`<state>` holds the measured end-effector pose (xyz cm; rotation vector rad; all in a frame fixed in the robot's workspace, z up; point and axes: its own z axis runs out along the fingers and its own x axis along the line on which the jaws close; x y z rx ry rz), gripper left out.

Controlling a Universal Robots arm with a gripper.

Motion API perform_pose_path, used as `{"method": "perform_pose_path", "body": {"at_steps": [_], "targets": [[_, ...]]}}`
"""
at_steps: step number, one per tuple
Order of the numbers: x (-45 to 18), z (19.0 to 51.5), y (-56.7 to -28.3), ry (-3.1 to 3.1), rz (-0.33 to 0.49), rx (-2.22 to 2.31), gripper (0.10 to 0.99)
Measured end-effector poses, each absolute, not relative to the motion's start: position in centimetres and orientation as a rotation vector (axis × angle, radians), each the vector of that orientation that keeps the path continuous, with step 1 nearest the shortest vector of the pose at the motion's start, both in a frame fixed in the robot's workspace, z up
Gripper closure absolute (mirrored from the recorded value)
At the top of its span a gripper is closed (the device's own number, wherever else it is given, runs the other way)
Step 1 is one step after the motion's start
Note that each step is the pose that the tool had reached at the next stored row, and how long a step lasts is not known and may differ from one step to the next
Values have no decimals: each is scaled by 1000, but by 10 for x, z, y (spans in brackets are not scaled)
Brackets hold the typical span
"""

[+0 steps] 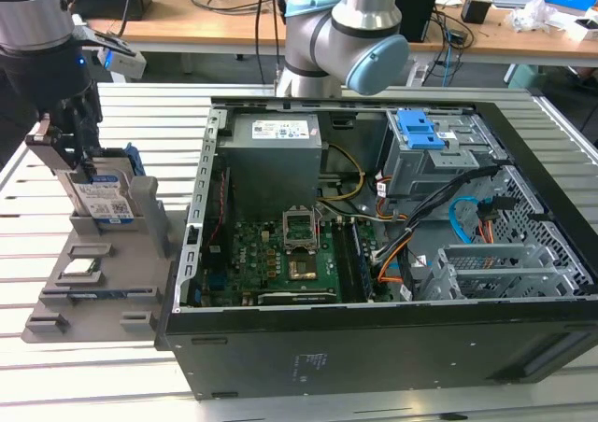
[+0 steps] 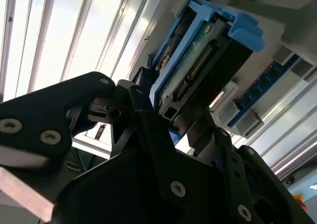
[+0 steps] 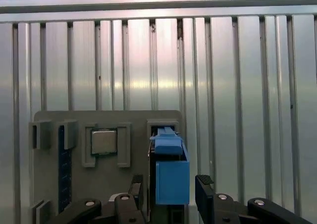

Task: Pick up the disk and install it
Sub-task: 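Pick up the disk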

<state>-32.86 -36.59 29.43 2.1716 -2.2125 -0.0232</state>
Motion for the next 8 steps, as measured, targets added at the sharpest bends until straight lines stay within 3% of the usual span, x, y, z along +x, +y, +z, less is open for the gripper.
{"method": "perform_pose_path", "body": {"at_steps": [8], "targets": [[-323, 281, -366, -2194, -18, 2186, 545]]}}
